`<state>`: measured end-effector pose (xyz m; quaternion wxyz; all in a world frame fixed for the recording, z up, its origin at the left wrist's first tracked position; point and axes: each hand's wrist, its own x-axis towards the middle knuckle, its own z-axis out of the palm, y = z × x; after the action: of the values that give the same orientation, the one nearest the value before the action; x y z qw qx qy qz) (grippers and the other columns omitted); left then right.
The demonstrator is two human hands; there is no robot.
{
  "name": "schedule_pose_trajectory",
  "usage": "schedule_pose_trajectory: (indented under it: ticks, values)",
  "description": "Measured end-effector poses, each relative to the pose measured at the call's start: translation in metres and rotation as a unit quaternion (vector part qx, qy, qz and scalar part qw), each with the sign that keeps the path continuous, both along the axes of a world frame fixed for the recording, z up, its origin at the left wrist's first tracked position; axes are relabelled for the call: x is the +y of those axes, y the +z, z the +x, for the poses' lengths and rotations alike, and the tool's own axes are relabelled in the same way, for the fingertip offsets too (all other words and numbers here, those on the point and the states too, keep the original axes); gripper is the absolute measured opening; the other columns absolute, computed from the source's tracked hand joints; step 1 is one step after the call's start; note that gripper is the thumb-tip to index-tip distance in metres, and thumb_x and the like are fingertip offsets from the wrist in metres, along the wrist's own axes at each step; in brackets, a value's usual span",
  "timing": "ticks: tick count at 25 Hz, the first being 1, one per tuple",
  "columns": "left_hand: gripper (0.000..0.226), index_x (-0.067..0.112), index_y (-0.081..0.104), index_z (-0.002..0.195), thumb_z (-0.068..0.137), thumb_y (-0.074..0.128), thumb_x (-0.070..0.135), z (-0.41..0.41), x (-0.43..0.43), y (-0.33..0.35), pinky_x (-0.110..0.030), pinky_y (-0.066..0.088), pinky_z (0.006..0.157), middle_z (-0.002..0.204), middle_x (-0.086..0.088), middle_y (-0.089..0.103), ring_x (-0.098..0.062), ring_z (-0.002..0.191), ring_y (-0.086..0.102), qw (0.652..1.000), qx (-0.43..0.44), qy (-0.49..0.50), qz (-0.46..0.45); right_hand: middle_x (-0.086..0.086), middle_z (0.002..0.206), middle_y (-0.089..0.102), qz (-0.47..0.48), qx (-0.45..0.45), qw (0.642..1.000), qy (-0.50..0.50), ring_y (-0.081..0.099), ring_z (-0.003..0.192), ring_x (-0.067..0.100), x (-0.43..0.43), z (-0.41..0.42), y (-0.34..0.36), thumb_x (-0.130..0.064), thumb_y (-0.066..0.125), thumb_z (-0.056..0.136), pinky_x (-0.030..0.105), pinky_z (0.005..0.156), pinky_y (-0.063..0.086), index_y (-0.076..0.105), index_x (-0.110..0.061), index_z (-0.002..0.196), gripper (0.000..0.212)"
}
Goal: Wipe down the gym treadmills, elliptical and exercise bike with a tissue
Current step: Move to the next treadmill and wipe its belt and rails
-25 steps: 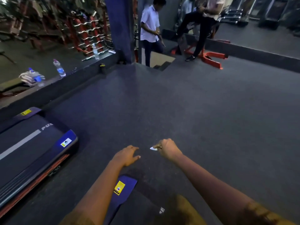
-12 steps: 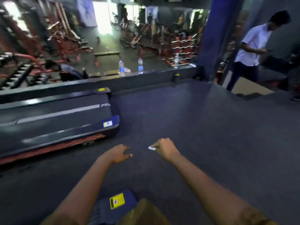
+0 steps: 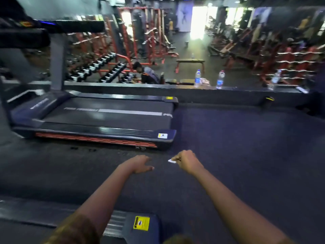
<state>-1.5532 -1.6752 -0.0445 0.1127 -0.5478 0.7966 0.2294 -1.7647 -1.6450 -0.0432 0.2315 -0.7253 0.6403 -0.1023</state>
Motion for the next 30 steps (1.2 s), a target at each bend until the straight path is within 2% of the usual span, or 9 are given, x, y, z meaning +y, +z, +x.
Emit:
schedule_pose_trajectory:
  ticks: [4,8,14,18,20,22,23,26,30]
  values:
    - [0.054,0.015,0.037,0.145,0.097,0.050,0.038,0.038,-0.063,-0.004,-0.025,0.027,0.105,0.146,-0.014,0.041,-0.026,0.134,0.040,0.994,0.012,0.109,-0.023,0.003,0.121,0.064,-0.028,0.011,0.992,0.120,0.057,0.114,0.018,-0.103,0.032,0.016,-0.005,0.047,0.091,0.018,0.090,0.036,0.066,-0.015,0.117,0.034]
    - [0.051,0.017,0.040,0.143,0.097,0.050,0.037,0.094,-0.122,0.008,-0.026,0.029,0.105,0.144,-0.012,0.044,-0.025,0.133,0.040,0.971,0.037,0.232,-0.054,0.004,0.116,0.067,-0.049,-0.007,0.975,0.216,0.060,0.110,0.018,-0.210,0.083,0.041,-0.004,0.051,0.088,0.017,0.088,0.038,0.069,-0.014,0.112,0.032]
    - [0.052,0.019,0.038,0.144,0.097,0.049,0.039,0.172,-0.150,0.016,-0.024,0.021,0.111,0.149,-0.006,0.039,-0.019,0.143,0.025,0.928,0.047,0.362,-0.077,0.003,0.112,0.068,-0.072,-0.038,0.929,0.362,0.063,0.104,0.017,-0.318,0.176,0.052,-0.010,0.055,0.090,0.015,0.086,0.040,0.070,-0.019,0.110,0.027]
    - [0.051,0.020,0.041,0.142,0.096,0.050,0.040,0.223,-0.176,0.019,-0.025,0.027,0.109,0.144,-0.007,0.043,-0.020,0.135,0.039,0.893,0.038,0.436,-0.100,0.003,0.113,0.068,-0.086,-0.062,0.884,0.455,0.062,0.106,0.018,-0.388,0.252,0.054,-0.010,0.056,0.090,0.014,0.083,0.038,0.069,-0.018,0.112,0.027]
    - [0.057,0.020,0.041,0.142,0.093,0.050,0.049,0.244,-0.191,0.020,-0.025,0.029,0.108,0.142,-0.007,0.045,-0.020,0.132,0.043,0.873,0.040,0.477,-0.094,0.004,0.113,0.068,-0.087,-0.073,0.862,0.493,0.062,0.106,0.019,-0.420,0.290,0.056,-0.007,0.055,0.089,0.017,0.086,0.039,0.069,-0.015,0.111,0.028]
    - [0.076,0.020,0.041,0.142,0.082,0.043,0.067,0.264,-0.207,0.023,-0.026,0.030,0.109,0.143,-0.006,0.044,-0.020,0.131,0.043,0.852,0.047,0.514,-0.088,0.006,0.112,0.068,-0.075,-0.076,0.842,0.528,0.062,0.106,0.020,-0.452,0.330,0.059,-0.005,0.055,0.088,0.020,0.088,0.040,0.069,-0.013,0.110,0.027]
    - [0.076,0.021,0.040,0.142,0.082,0.043,0.067,0.276,-0.216,0.024,-0.027,0.030,0.110,0.144,-0.005,0.043,-0.019,0.132,0.043,0.841,0.049,0.532,-0.084,0.006,0.111,0.069,-0.066,-0.080,0.831,0.547,0.062,0.106,0.020,-0.468,0.354,0.059,-0.005,0.056,0.089,0.021,0.088,0.041,0.070,-0.013,0.110,0.026]
    - [0.054,0.019,0.038,0.144,0.096,0.051,0.041,0.324,-0.244,0.025,-0.026,0.028,0.110,0.147,-0.004,0.039,-0.018,0.134,0.040,0.813,0.045,0.573,-0.096,0.006,0.114,0.067,-0.049,-0.086,0.793,0.601,0.061,0.109,0.020,-0.510,0.436,0.059,-0.005,0.055,0.090,0.022,0.093,0.042,0.069,-0.014,0.112,0.027]
    - [0.053,0.021,0.037,0.144,0.096,0.050,0.039,0.401,-0.273,0.019,-0.024,0.028,0.110,0.148,-0.001,0.037,-0.015,0.134,0.039,0.789,0.045,0.601,-0.122,0.006,0.115,0.067,-0.033,-0.096,0.778,0.620,0.061,0.108,0.019,-0.544,0.536,0.054,-0.006,0.055,0.090,0.019,0.092,0.041,0.068,-0.013,0.112,0.026]
